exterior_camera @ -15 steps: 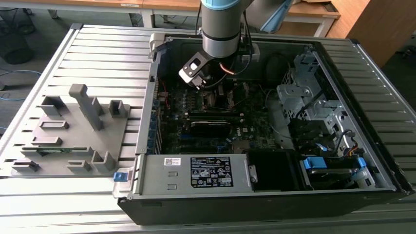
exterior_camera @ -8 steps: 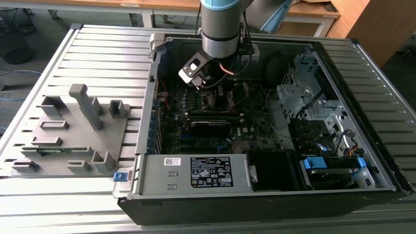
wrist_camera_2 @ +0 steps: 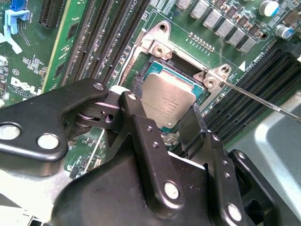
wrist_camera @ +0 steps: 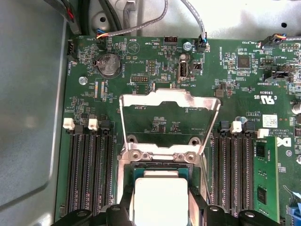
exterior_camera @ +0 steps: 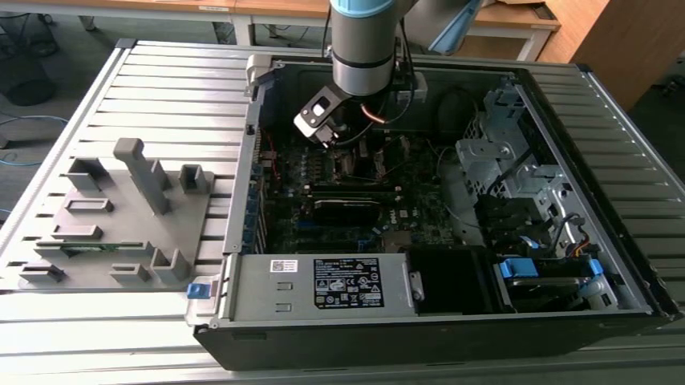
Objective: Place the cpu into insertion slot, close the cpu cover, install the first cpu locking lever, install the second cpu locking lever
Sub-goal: 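Place the cpu into insertion slot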
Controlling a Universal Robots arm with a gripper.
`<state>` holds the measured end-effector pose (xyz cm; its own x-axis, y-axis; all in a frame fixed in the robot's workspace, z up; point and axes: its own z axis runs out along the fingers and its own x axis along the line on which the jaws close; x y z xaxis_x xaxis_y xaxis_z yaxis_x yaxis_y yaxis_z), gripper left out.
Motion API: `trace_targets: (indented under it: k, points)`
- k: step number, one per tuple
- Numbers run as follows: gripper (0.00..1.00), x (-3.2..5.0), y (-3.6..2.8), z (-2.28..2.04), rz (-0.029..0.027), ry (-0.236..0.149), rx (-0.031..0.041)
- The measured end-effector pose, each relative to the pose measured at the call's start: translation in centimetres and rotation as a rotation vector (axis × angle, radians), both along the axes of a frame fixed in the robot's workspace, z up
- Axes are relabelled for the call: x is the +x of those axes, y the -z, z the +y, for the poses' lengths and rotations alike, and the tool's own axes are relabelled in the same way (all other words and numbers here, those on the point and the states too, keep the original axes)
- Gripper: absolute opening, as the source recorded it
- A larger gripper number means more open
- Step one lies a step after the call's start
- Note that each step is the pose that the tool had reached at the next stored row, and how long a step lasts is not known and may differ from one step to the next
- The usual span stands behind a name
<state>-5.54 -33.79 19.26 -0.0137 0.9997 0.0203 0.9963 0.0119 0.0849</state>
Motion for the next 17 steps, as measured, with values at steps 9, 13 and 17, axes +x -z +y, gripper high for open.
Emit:
trace_targets:
  k: [9, 13, 17]
  points:
    - [0.54, 0.0, -0.21, 0.0, 0.0003, 0.001, -0.0003]
    - [0.54, 0.0, -0.2, 0.0, 0.0003, 0.008, -0.0004]
    - [0.54, -0.01, -0.19, 0.0, 0.0003, 0.013, -0.0004]
